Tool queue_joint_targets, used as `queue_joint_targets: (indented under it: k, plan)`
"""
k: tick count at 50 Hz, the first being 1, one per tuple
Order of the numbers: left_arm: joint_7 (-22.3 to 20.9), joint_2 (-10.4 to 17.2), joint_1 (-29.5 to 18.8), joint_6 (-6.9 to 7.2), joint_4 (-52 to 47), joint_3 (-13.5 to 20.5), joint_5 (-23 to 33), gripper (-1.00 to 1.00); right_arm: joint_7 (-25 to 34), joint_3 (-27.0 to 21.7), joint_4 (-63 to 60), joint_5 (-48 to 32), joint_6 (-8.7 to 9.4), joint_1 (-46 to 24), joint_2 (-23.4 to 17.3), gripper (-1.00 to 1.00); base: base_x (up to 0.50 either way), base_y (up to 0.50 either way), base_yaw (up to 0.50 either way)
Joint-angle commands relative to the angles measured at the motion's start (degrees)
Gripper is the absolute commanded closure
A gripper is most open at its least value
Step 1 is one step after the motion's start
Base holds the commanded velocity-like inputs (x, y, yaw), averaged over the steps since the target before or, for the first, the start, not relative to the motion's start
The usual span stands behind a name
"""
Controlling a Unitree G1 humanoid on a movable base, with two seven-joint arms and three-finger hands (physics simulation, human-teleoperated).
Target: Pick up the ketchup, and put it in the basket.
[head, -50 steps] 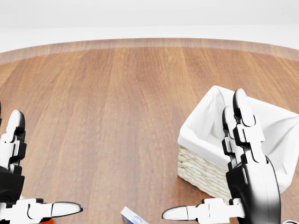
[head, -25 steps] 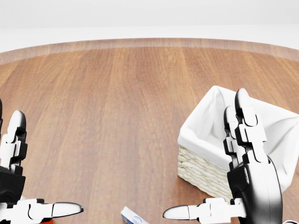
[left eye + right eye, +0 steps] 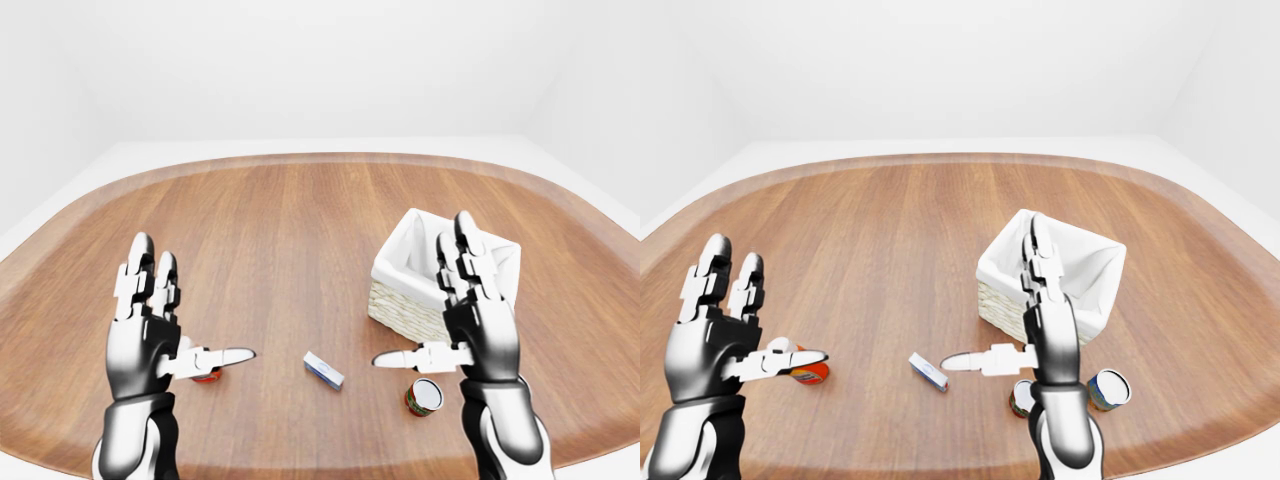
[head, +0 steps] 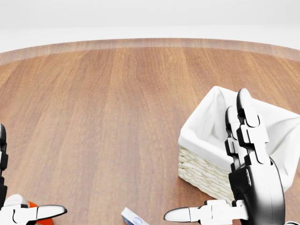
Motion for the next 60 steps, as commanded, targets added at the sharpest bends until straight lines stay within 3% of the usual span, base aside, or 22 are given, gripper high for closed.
queue_joint_targets:
  k: [1, 3, 13, 24, 43, 60]
  plan:
    - [-2.3, 0.0, 0.1, -7.71, 12.1, 4.6, 1.8, -1.00, 0.1, -0.2, -0.8, 0.4, 0.00, 0.4, -0.1, -1.00, 0.00, 0.00, 0.00]
    - [-2.2, 0.4, -0.1, -8.49, 13.9, 5.7, 1.5, -1.00, 0.1, -0.1, -0.4, 0.2, 0.00, 0.3, 0.0, -1.00, 0.00, 0.00, 0.00]
    - [-3.1, 2.6, -1.2, -8.49, 21.9, 11.6, 0.6, -1.00, -0.2, 0.3, -0.1, 0.0, 0.00, 0.3, -0.1, -1.00, 0.00, 0.00, 0.00]
    - [-3.3, 4.6, -2.0, -8.49, 29.0, 15.2, 0.4, -1.00, -0.4, 0.9, -0.1, -0.2, 0.00, 0.4, -0.2, -1.00, 0.00, 0.00, 0.00]
    - [-1.7, 7.1, -3.3, -8.49, 39.0, 15.0, 1.8, -1.00, -0.6, 1.3, 0.0, -0.1, 0.00, 0.4, -0.3, -1.00, 0.00, 0.00, 0.00]
    - [1.0, 9.6, -6.1, -8.49, 46.4, 12.5, 1.9, -1.00, -0.6, 1.3, 0.7, 0.0, 0.00, 0.2, -0.5, -1.00, 0.00, 0.00, 0.00]
